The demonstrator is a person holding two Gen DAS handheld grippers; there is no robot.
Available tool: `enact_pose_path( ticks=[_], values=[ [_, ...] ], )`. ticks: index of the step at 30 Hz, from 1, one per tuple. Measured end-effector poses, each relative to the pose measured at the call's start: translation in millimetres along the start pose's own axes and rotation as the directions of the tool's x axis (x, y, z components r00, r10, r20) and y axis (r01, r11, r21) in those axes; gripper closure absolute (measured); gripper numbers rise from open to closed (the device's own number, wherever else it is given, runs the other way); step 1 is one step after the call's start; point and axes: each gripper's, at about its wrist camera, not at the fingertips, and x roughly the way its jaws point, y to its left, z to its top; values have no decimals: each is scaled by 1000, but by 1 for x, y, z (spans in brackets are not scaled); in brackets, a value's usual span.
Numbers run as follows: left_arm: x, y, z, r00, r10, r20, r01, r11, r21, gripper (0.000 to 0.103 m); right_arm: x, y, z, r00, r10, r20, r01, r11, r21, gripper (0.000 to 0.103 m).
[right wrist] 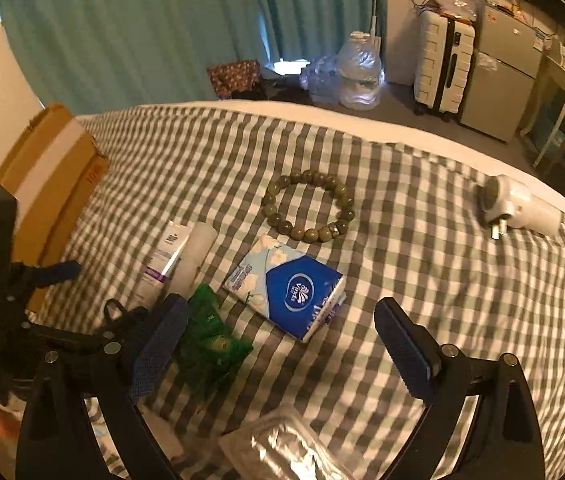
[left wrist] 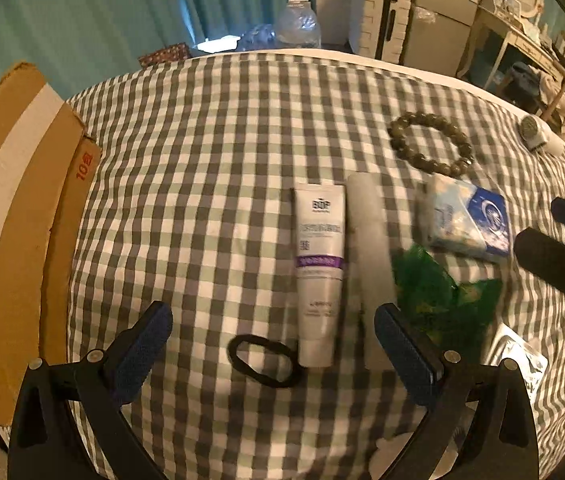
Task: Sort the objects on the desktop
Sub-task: 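Grasp the white cream tube with the left tool while the right tool grasps the blue tissue pack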
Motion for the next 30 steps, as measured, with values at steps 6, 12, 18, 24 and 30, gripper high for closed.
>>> enact_pose_path(
  ticks=[6,12,18,24,30],
  values=[
    [24,13,-7,999,2,-44,-2,1000,-19,0,27,1,7,1000,-6,-9,6,1000,-7,8],
    [36,11,-16,999,13,-42,-13,1000,15,0,65,-2,7,997,-36,-68,37,999,9,8],
    [39,10,-13,1000,22,-8,-22,999,38,0,69,-1,5,996,-57,-73,55,998,-23,16],
    [38,8,-11,1000,1,11,-1,999,45,0,49,-3,15,998,-54,-36,55,998,15,23],
    [36,-3,25,999,-17,34,14,996,84,15,34,-6,19,1000,-27,-6,27,999,42,23]
  ],
)
